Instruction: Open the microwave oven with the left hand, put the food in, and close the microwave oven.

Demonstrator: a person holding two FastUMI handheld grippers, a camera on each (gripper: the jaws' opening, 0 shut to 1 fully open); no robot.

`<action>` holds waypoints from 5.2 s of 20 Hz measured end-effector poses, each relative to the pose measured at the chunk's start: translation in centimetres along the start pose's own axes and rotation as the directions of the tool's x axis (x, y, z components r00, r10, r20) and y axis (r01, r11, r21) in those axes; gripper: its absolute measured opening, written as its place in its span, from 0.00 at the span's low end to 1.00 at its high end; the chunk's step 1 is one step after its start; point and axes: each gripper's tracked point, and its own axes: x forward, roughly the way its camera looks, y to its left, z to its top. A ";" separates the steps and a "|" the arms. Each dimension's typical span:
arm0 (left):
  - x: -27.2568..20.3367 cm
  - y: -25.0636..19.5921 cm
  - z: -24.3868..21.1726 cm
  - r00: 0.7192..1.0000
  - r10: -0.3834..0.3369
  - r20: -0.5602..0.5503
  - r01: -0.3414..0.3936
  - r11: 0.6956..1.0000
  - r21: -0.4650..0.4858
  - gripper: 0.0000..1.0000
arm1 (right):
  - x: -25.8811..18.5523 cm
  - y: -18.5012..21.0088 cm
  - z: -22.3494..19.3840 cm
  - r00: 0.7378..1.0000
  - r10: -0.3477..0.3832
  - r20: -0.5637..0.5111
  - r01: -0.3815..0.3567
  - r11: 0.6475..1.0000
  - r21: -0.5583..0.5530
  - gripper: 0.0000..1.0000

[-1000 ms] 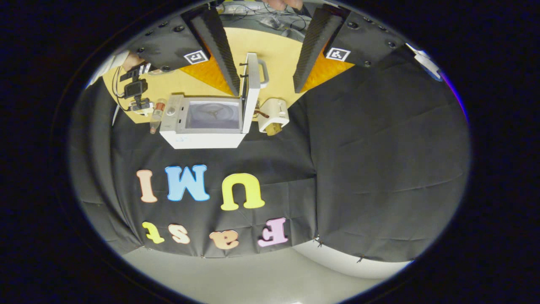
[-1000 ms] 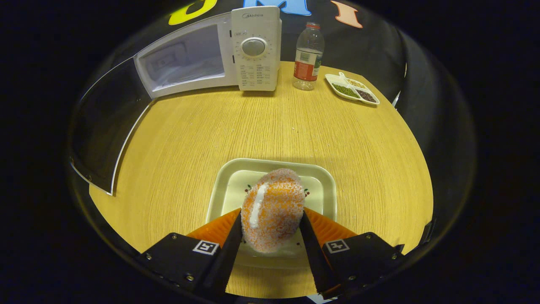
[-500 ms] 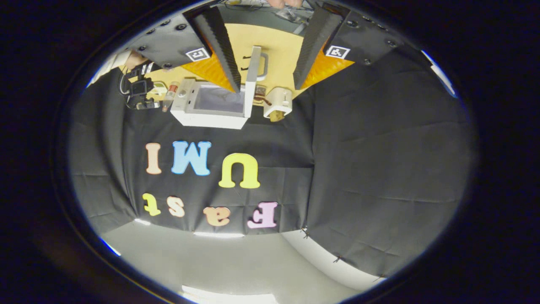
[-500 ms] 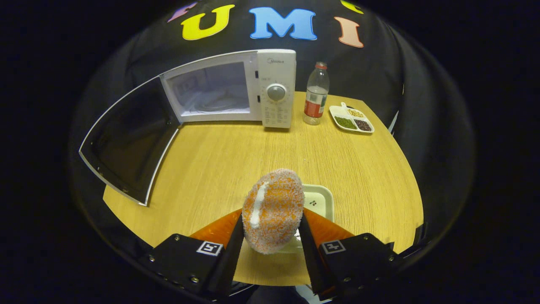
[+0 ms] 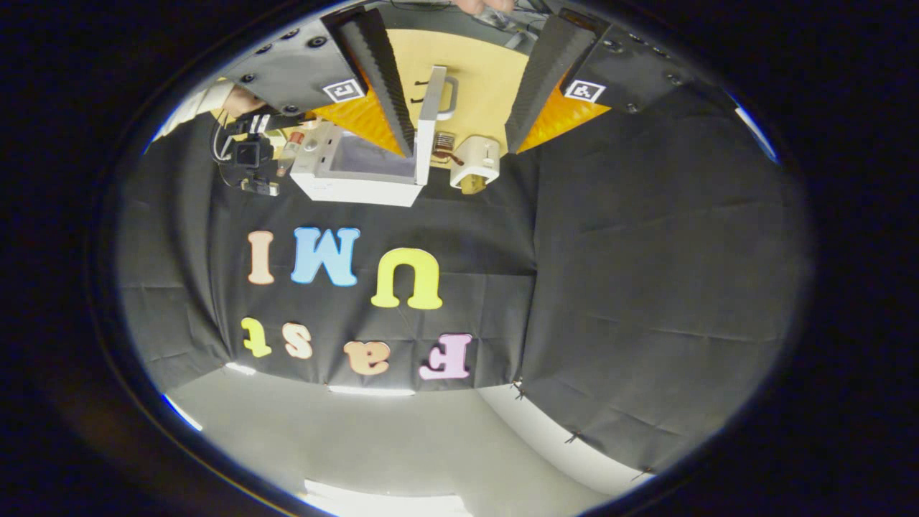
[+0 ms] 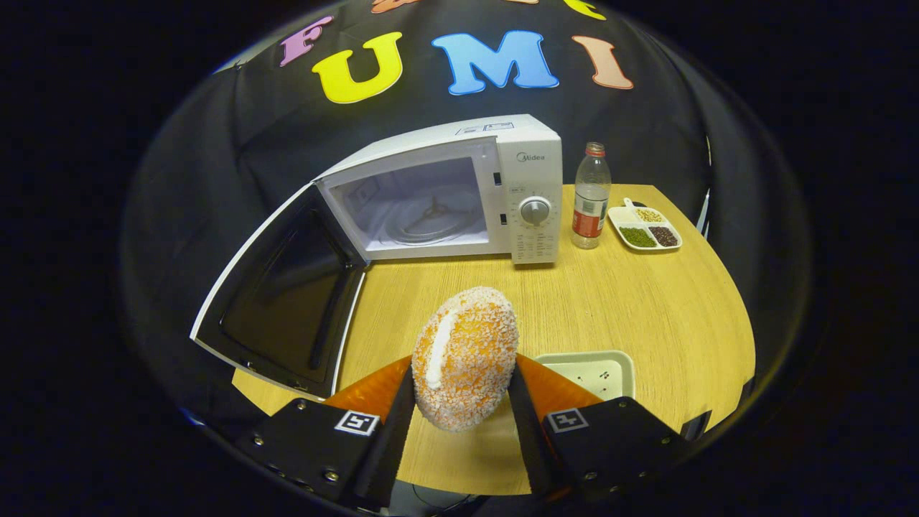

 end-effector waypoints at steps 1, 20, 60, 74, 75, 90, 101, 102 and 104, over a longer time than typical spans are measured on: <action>0.8 -0.4 0.0 1.000 0.005 -0.002 -0.005 1.000 0.017 0.80 | 0.8 0.4 0.6 1.000 0.009 0.000 -0.009 1.000 0.005 0.70; 8.1 -1.2 -4.2 0.952 0.217 -0.215 -0.210 0.976 0.052 0.80 | 22.2 10.6 11.5 0.971 0.192 0.141 -0.230 0.914 0.335 0.69; 8.4 -0.6 -7.2 0.926 0.259 -0.275 -0.260 0.965 0.037 0.81 | 26.1 9.3 15.8 0.947 0.050 0.316 -0.210 0.841 0.498 0.95; 12.6 0.3 -11.3 0.967 0.042 -0.249 -0.033 0.999 0.042 0.88 | 9.9 6.2 11.5 0.957 0.116 0.266 -0.146 0.984 0.098 0.95; 13.0 1.1 -11.7 0.969 0.023 -0.247 -0.017 0.999 0.029 0.89 | 8.0 6.1 11.4 0.952 0.112 0.284 -0.141 0.986 0.083 0.95; 22.7 5.2 -24.5 0.904 -0.100 -0.416 0.132 0.990 0.051 0.87 | -14.0 -1.3 3.8 0.960 0.055 0.275 -0.056 0.998 -0.004 0.95; 24.0 -2.5 -26.1 0.875 -0.103 -0.473 0.174 0.979 0.109 0.84 | -26.0 -9.2 4.7 0.920 0.067 0.386 -0.018 0.991 -0.129 0.94; 23.9 -3.8 -26.2 0.874 -0.102 -0.474 0.178 0.977 0.118 0.87 | -27.0 -10.0 5.1 0.912 0.080 0.402 -0.028 0.991 -0.132 0.94; 23.9 -6.4 -26.0 0.876 -0.105 -0.471 0.187 0.974 0.130 0.84 | -28.2 -11.6 5.4 0.903 0.103 0.418 -0.049 0.989 -0.139 0.95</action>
